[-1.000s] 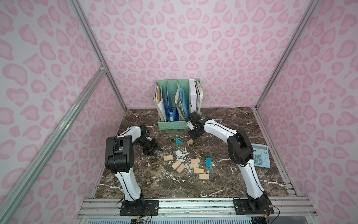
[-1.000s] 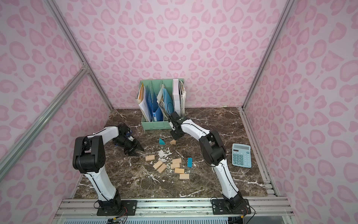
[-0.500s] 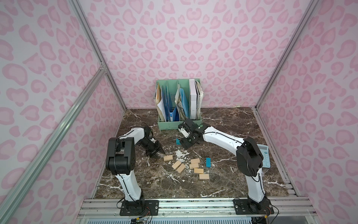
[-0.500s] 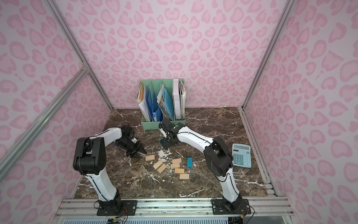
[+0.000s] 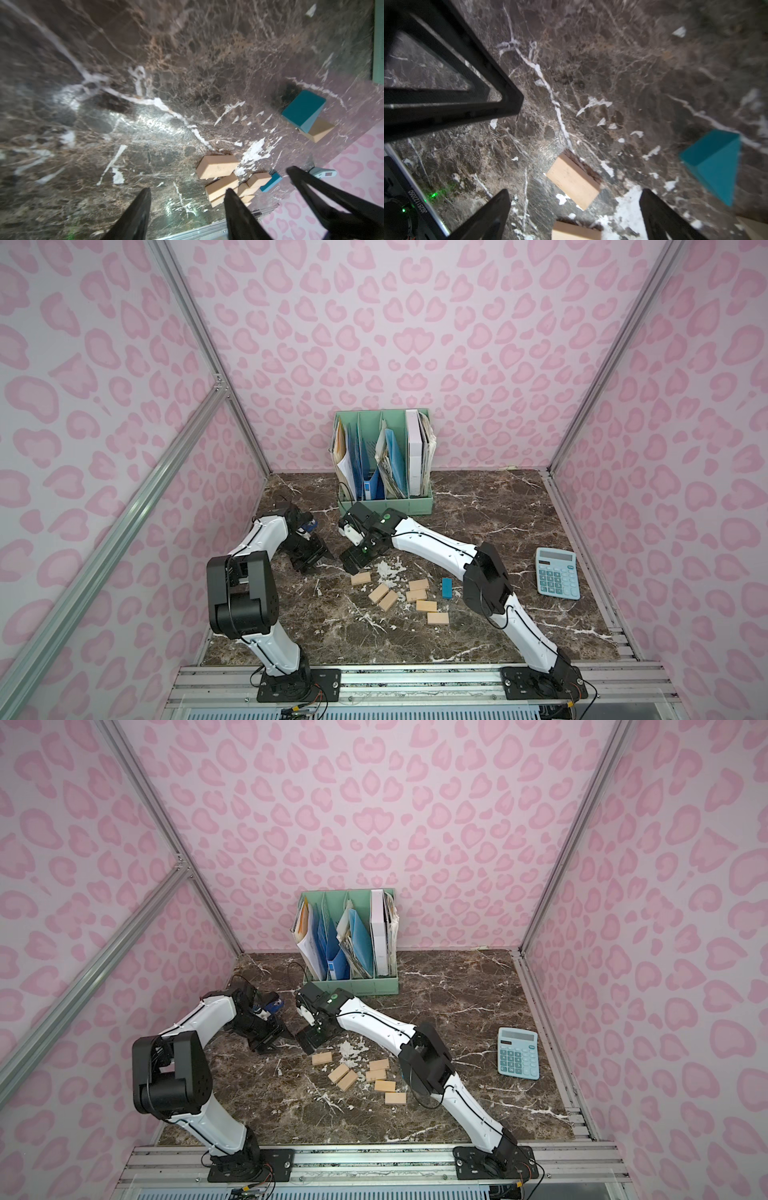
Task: Assemble a carrot with building blocks
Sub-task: Move the building block to the center of the board.
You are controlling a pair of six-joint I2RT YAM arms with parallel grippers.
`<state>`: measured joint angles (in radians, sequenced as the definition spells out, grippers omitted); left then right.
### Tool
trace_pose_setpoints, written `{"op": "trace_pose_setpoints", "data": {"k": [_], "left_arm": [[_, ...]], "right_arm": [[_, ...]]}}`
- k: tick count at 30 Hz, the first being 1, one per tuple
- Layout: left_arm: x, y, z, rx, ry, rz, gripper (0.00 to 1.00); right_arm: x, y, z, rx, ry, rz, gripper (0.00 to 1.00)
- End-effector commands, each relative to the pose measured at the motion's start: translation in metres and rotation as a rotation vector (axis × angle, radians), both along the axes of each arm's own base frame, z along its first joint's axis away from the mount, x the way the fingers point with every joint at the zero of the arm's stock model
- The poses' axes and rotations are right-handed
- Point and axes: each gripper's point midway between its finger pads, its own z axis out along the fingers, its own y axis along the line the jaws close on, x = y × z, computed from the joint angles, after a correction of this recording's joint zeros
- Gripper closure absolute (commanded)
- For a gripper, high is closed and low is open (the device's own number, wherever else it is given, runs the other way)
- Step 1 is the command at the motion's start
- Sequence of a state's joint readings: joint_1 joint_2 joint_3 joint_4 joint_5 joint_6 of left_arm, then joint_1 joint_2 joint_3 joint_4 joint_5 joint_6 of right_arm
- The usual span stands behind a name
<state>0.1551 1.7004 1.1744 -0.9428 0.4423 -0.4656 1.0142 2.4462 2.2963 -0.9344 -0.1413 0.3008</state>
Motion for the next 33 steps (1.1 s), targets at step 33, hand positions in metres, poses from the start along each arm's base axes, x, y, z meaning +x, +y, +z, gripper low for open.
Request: {"op": "trace_pose_setpoints", "data": {"k": [33], "left_arm": [[-0.025, 0.012, 0.0, 0.005, 0.038, -0.03, 0.39]], "right_arm": [[-0.051, -0.009, -0.067, -0.251, 0.081, -0.312, 0.01]]}}
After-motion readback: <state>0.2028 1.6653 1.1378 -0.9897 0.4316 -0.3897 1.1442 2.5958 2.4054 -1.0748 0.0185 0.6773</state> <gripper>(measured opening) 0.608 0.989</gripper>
